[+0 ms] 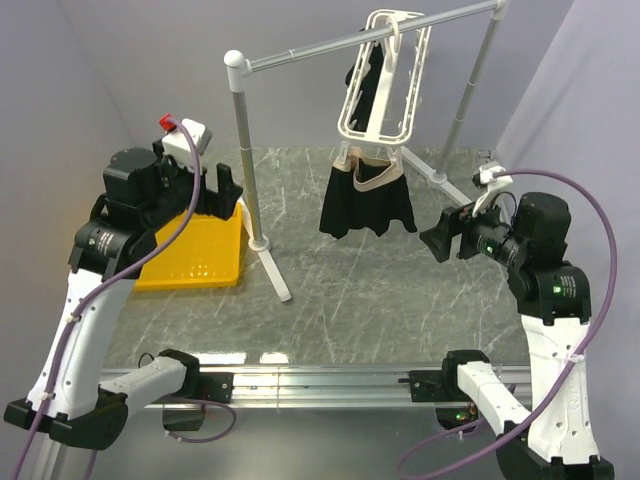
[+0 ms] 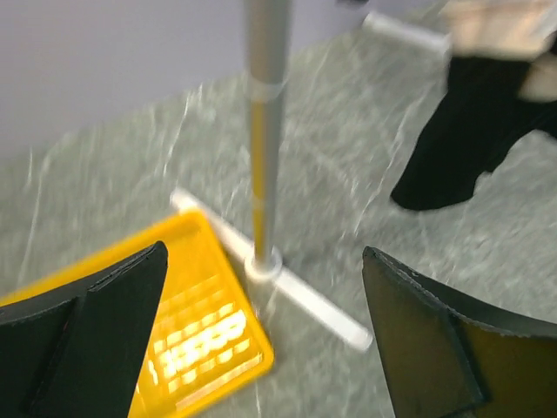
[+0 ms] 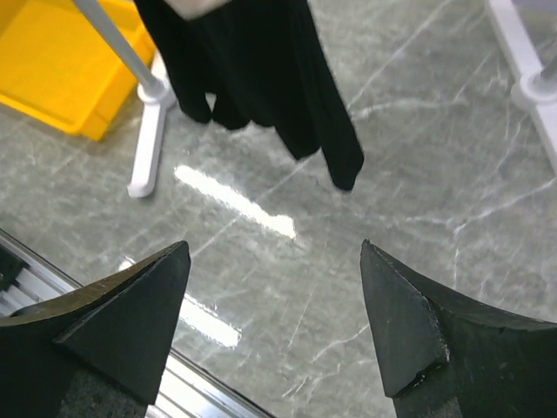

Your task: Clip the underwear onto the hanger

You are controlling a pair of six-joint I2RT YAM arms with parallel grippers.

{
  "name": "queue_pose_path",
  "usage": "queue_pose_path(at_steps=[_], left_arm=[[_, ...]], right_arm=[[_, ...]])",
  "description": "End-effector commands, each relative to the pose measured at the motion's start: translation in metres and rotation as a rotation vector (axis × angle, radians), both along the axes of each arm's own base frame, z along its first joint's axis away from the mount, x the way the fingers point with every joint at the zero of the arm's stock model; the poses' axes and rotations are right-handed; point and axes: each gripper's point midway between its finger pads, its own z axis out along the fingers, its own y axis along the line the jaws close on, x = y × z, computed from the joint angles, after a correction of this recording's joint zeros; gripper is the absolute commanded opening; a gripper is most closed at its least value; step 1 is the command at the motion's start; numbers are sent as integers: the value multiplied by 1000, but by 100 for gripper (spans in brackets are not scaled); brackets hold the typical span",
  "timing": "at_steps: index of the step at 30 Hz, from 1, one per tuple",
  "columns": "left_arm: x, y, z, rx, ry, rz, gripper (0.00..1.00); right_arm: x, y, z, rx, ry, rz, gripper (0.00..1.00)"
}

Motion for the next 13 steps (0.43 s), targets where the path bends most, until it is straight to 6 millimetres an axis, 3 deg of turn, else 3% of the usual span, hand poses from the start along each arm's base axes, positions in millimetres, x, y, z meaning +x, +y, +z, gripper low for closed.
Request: queue_pose_path(at_steps=[1,3,6,8,11,12,13], left_arm=[[-10,21,-49,15,156,107,99],[-9,36,-63,37,173,174,99],[-13,43,-84,55,204,202,99],[-14,44,-87,53,202,208,99],[-14,52,-78,55,158,241,99],[-14,57,-71,53,133,260,99],[-18,63,-51,39,52,281,100]], right_arm=[[-7,-5,-10,-32,-15,-8,86],[-7,-8,-27,-47,12,-20,87],[-10,-11,-43,-57,30,-34,88],[-10,-17,-49,-56,31,-62,89],[-12,-20,-47,-54,15,-79,90],[-13,-20,-46,-52,9,-88,91],[-14,-23,-42,-53,-11,-102,91]])
